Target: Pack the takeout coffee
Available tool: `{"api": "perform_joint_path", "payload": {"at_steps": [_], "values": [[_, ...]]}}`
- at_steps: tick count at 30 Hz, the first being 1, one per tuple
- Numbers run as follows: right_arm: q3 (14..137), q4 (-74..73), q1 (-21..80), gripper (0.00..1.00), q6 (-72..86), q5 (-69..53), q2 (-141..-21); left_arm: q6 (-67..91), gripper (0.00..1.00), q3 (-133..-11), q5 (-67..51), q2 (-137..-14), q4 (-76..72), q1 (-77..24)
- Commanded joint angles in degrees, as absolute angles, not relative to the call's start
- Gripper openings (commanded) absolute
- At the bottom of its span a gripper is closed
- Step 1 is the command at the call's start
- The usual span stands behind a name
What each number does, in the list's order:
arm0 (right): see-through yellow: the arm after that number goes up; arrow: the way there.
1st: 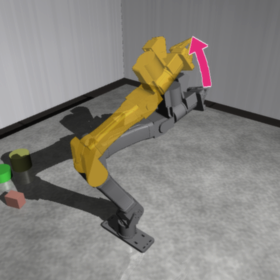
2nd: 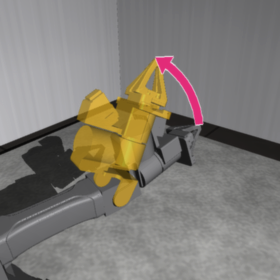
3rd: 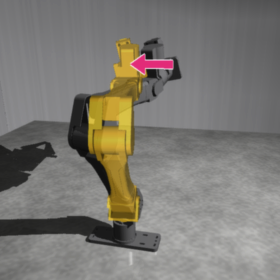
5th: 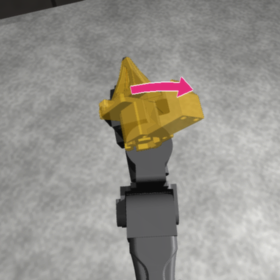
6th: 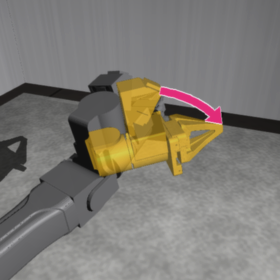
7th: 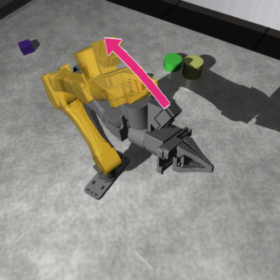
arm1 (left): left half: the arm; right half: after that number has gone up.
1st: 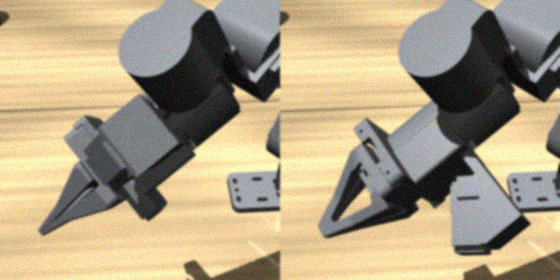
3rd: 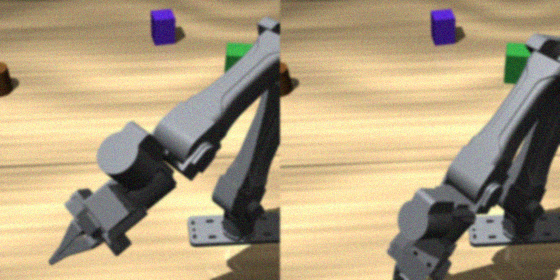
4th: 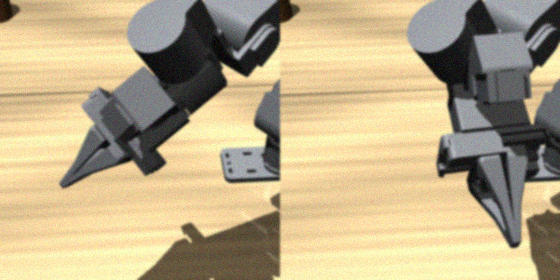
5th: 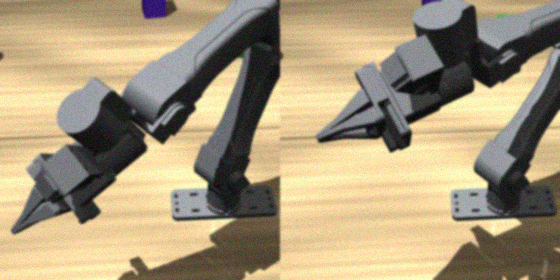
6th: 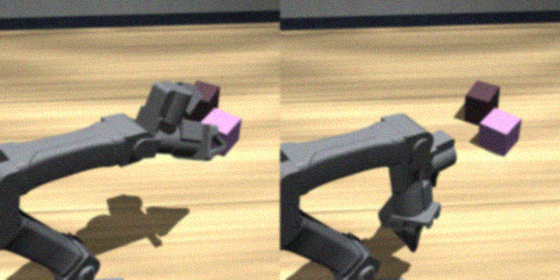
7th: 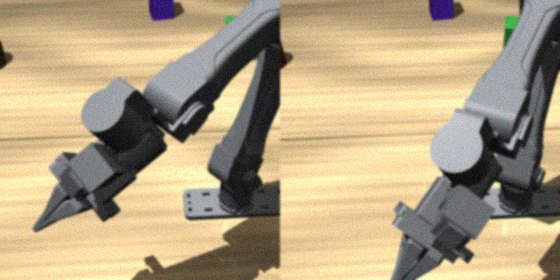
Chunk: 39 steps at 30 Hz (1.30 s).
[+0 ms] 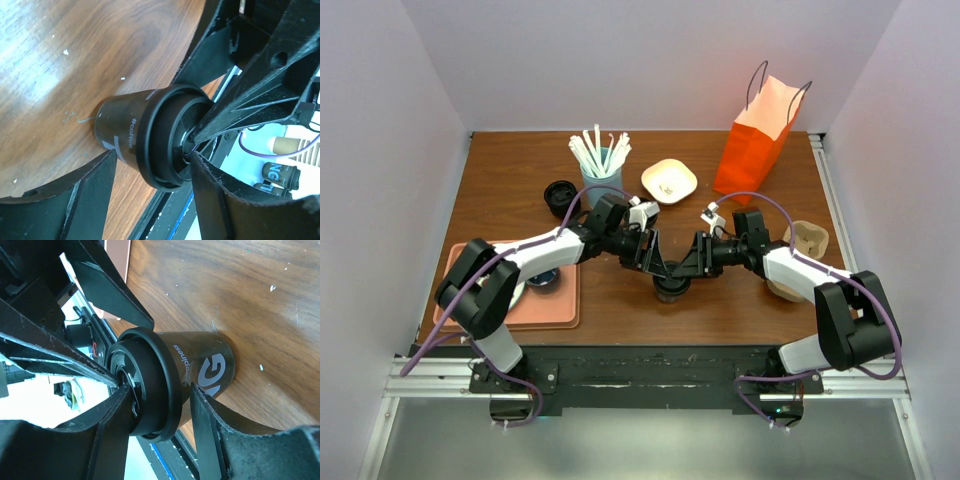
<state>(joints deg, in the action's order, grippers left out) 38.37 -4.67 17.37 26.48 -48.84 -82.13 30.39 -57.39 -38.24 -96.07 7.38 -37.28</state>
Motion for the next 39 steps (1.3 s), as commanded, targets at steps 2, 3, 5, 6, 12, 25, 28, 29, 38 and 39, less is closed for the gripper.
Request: {"api": "perform_joint_path", "payload": {"at_steps": [2, 3, 5, 6, 12, 25, 28, 29, 38, 39], "values": [[38.0, -9.1, 17.9, 0.49, 23.2, -41.7, -83.8, 28.2, 0.61, -56.9, -37.5, -97.4, 5.4, -38.6], [38.1, -9.0, 17.9, 0.49, 23.6, -41.6, -83.7, 28.2, 0.6, -56.7, -37.0, -97.4, 5.4, -38.7], [38.2, -8.9, 17.9, 0.51, 24.3, -41.4, -83.0, 28.0, 0.58, -56.2, -35.1, -97.1, 5.8, -38.7], [38.6, -9.0, 17.8, 0.51, 24.8, -41.4, -82.6, 28.0, 0.57, -55.9, -34.2, -97.0, 6.2, -38.7], [42.4, -10.1, 17.9, 0.61, 28.3, -40.3, -79.7, 27.1, 0.54, -54.5, -30.9, -96.9, 8.0, -38.7], [49.6, -18.2, 16.0, 0.73, 29.2, -36.0, -75.2, 27.6, 0.52, -54.3, -29.7, -97.9, 8.4, -38.7], [48.4, -19.8, 14.9, 0.69, 30.0, -34.9, -71.4, 27.6, 0.52, -54.3, -29.4, -97.9, 8.6, -38.7], [47.6, -20.4, 14.6, 0.67, 30.7, -34.4, -70.2, 27.6, 0.52, -54.3, -29.4, -97.9, 8.7, -38.7], [40.2, -20.2, 14.2, 0.46, 31.2, -39.2, -66.6, 27.7, 0.52, -53.9, -29.3, -97.9, 8.8, -38.7], [39.5, -19.3, 14.2, 0.46, 31.5, -39.9, -66.9, 27.8, 0.52, -53.8, -29.3, -98.0, 8.7, -38.7]]}}
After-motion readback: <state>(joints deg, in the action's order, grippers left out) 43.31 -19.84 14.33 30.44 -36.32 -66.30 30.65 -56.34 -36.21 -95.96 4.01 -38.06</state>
